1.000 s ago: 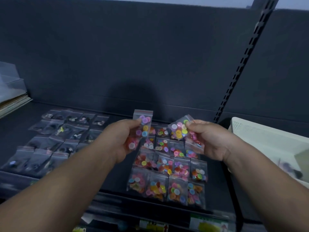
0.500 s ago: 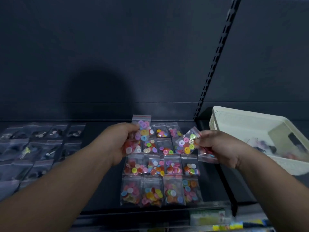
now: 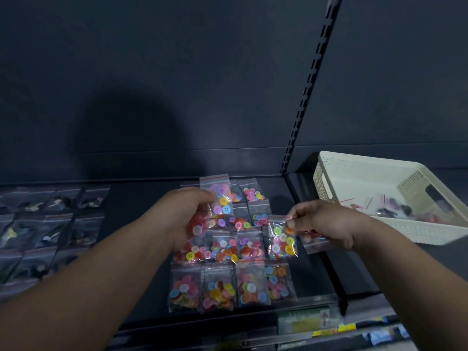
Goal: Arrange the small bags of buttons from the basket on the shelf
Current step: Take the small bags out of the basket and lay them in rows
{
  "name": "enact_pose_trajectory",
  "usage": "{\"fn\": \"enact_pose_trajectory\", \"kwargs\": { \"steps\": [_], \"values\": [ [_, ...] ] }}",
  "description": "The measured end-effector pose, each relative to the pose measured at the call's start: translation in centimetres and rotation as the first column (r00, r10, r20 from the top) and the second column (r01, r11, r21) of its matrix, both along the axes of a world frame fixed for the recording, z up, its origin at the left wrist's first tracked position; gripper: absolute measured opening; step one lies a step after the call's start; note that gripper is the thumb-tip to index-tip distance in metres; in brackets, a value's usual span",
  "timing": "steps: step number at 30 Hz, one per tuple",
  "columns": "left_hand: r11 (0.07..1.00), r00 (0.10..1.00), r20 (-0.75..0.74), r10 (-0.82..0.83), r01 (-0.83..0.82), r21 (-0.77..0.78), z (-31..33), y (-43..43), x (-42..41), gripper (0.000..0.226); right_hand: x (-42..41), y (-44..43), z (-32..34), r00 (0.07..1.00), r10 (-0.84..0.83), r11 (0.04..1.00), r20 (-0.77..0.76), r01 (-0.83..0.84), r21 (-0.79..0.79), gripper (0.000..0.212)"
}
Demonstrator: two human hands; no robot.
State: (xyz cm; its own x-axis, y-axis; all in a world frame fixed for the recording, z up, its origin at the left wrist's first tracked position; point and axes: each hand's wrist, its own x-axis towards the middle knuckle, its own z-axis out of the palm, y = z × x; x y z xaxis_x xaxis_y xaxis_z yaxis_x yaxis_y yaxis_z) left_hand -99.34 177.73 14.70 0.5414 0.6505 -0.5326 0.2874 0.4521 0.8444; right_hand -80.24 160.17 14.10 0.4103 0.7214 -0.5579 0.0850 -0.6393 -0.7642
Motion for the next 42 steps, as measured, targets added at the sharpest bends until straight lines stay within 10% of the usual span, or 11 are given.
{"fn": "enact_pose_trajectory", "kwargs": {
  "steps": [26,33,42],
  "values": [
    [0.998,0.998,0.000,0.064,-0.064,-0.009,-0.4,-0.8,0.8,0.008,0.0,2.2,-0.2,0.927,0.048,0.999,0.372,-0.041,-0.027,0.009],
    [0.997,0.997,-0.006,0.071,-0.071,0.019,0.2,-0.6,0.8,0.009,0.6,4.1,1.2,0.992,-0.115,0.961,-0.061,0.126,0.244,0.032],
    [0.994,0.993,0.044,0.105,-0.105,-0.003,1.0,-0.3,0.1,0.013,-0.4,7.6,0.8,0.985,-0.078,0.945,-0.154,0.122,0.303,0.026]
  ]
}}
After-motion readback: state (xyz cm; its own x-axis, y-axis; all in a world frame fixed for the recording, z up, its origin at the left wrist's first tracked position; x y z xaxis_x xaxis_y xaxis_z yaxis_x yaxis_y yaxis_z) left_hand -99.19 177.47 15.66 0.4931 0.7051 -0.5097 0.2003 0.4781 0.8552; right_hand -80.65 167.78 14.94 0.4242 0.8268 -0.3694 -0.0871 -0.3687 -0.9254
